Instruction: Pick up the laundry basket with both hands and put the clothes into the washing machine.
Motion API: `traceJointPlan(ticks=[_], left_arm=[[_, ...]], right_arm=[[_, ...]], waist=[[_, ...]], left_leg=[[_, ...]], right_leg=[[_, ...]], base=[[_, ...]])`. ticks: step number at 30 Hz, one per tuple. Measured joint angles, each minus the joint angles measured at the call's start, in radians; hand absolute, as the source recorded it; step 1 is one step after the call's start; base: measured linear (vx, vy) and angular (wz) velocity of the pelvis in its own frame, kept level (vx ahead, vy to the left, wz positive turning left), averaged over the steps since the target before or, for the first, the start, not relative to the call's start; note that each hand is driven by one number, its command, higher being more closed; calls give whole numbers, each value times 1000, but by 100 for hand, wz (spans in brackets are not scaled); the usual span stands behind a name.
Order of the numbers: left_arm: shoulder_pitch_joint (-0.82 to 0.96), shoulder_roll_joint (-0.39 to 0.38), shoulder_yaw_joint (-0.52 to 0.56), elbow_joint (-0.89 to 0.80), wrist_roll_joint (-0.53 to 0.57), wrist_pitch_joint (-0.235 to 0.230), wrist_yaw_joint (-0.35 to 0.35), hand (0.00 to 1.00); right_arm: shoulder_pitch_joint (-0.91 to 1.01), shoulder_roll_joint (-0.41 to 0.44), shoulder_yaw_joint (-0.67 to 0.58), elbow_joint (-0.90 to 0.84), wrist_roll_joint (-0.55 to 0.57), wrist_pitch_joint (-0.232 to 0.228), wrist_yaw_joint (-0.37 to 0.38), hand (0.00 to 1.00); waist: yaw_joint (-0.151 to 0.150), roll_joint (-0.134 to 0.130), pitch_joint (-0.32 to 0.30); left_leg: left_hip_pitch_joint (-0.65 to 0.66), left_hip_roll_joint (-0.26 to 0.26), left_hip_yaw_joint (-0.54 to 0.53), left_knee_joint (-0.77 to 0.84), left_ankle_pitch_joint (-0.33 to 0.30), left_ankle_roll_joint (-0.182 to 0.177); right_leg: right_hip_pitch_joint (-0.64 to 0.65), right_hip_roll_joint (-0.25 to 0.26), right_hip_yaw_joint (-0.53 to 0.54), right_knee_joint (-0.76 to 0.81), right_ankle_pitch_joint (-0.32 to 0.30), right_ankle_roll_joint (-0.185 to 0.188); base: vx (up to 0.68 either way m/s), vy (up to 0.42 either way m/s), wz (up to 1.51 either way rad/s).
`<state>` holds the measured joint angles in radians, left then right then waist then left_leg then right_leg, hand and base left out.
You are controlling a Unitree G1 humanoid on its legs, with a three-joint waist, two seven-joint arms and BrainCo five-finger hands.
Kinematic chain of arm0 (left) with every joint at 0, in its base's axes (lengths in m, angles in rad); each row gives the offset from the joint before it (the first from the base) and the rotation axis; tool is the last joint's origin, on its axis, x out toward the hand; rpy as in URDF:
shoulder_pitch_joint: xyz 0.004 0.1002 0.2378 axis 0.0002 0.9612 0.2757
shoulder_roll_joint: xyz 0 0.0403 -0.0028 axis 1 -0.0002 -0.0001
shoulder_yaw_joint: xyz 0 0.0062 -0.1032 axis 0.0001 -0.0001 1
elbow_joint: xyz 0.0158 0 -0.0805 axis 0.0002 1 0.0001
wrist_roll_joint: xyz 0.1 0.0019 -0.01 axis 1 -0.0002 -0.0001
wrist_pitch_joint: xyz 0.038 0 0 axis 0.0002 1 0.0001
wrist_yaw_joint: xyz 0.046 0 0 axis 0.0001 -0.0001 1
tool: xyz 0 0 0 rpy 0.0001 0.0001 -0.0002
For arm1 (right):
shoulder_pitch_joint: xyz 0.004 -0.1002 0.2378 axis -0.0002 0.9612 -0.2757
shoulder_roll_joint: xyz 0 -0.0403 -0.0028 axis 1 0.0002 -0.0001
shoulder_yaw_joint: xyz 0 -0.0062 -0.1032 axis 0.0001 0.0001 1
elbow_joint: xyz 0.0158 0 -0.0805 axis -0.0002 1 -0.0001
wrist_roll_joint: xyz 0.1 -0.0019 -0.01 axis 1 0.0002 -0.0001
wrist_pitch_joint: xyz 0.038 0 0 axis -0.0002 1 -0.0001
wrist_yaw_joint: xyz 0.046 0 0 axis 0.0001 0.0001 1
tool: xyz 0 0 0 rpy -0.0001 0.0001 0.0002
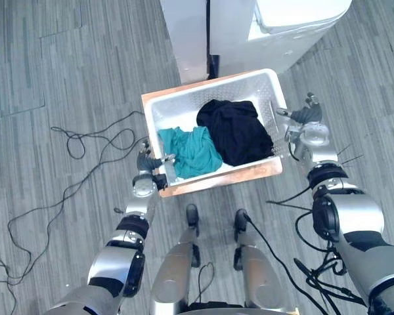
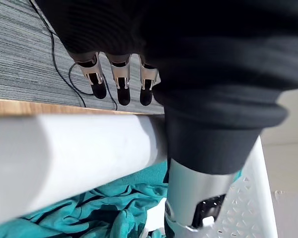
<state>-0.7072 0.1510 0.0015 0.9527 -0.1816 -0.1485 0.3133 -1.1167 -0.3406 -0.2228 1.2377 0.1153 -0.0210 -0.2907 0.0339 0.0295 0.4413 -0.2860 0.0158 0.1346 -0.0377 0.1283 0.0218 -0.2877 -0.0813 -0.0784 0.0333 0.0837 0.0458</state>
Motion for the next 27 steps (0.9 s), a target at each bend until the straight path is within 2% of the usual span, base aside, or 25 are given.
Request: traceJointPlan(ticks=[3,4,8,10,18,22,24,27], left_arm=[[-21,-2,1,1,39,16,1,100],[-21,-4,1,0,48,13,0,100],[-39,-6,-4,0,79,8,-6,100],[-41,-2,-9,2,81,8,-3,100],[-37,52,-52,24,80,15,-23,100],[68,63,-77,-101,69,33,-21,100],[243,54,-88,-291,65,36,-10,100],[432,32,-88,-493,52,34,-12,100]], right_arm=[[0,14,-39,19,-12,20,-10,0],[0,19,-39,22,-24,29,-9,100],[0,17,-28,32,-109,29,13,100],[7,11,28,34,-147,29,32,100],[66,8,174,-2,-187,29,52,100],[204,12,243,-222,-187,39,46,100],[385,24,245,-461,-163,38,32,100],[587,57,229,-681,-139,26,31,100]], waist=[[-6,1,4],[-9,1,4],[-18,1,4],[-18,1,5],[-18,1,26],[-19,0,34],[-20,0,33],[-19,0,29]], left_leg=[[-4,-3,-7,-1,1,0],[-8,-4,-10,-1,1,0],[-19,-14,-22,-9,11,2],[-18,-15,-22,-11,12,2],[10,-14,-16,-16,12,2],[36,-9,-12,-30,12,2],[77,-10,-9,-45,9,-1],[127,-10,-9,-54,-4,-7]], right_leg=[[-1,-2,-5,1,0,0],[-4,-4,-7,1,0,0],[-15,-7,-17,5,-1,1],[-16,-8,-16,5,-1,1],[5,-7,-9,4,-1,1],[25,-6,-4,-3,-1,1],[62,-7,-3,-10,-10,12],[117,-6,-5,-25,-20,12]], base=[[3,15,7],[19,16,6],[31,23,8],[41,11,2],[48,1,-3],[54,-8,-4],[94,-9,-3],[109,-4,3]])
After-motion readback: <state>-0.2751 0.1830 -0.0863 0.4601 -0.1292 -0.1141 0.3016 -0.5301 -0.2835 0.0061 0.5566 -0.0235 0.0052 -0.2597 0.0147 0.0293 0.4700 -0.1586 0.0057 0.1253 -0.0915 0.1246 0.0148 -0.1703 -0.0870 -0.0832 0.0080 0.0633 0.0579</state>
